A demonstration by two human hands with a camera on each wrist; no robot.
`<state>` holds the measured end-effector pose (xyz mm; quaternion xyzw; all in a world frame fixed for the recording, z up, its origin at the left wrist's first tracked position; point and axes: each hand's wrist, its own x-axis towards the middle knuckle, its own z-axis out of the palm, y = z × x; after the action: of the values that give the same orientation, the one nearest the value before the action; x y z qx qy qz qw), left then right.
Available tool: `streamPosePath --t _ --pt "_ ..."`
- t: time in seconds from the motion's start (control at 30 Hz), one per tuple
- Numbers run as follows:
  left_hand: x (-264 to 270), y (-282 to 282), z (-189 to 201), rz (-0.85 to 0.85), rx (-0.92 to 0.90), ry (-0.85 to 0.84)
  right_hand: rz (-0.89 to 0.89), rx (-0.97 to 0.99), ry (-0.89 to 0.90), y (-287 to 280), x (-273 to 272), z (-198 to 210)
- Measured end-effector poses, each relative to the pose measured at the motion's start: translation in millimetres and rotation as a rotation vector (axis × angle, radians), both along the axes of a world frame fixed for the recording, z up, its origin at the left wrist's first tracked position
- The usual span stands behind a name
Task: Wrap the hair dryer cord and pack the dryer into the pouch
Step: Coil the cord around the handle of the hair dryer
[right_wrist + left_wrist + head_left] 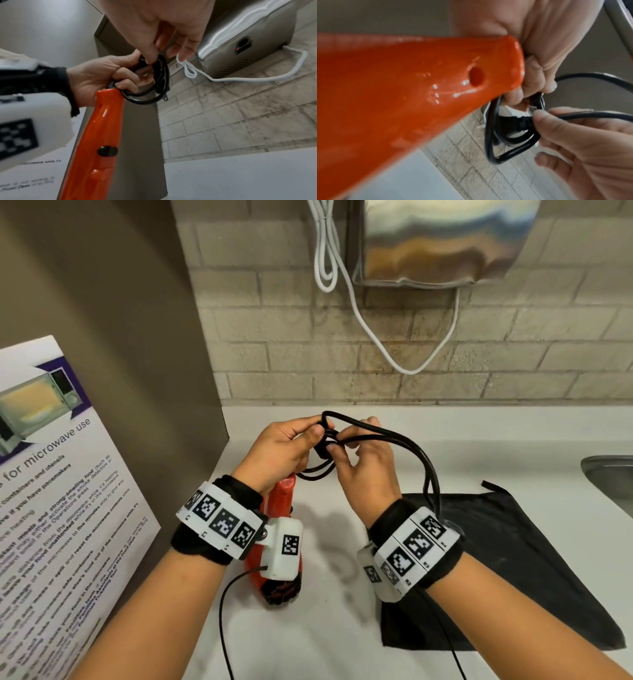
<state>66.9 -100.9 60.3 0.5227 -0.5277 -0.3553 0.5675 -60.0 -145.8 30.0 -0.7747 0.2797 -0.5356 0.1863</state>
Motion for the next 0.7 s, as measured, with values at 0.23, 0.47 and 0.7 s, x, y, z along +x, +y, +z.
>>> streamPosePath --t 0.23,0.47,0.7 --pt "-11.1 4.6 3.5 -0.079 -0.031 -0.04 0.175 0.203 0.081 -6.3 8.3 12.5" --pt "-5.7 -0.6 -0.9 -0.049 -0.045 -0.018 0.211 0.241 0.217 -7.8 -3.5 -6.7" --pt "-2.1 -3.3 0.0 0.034 -0.025 0.068 0.001 0.36 0.582 -21.6 -38.6 -47.7"
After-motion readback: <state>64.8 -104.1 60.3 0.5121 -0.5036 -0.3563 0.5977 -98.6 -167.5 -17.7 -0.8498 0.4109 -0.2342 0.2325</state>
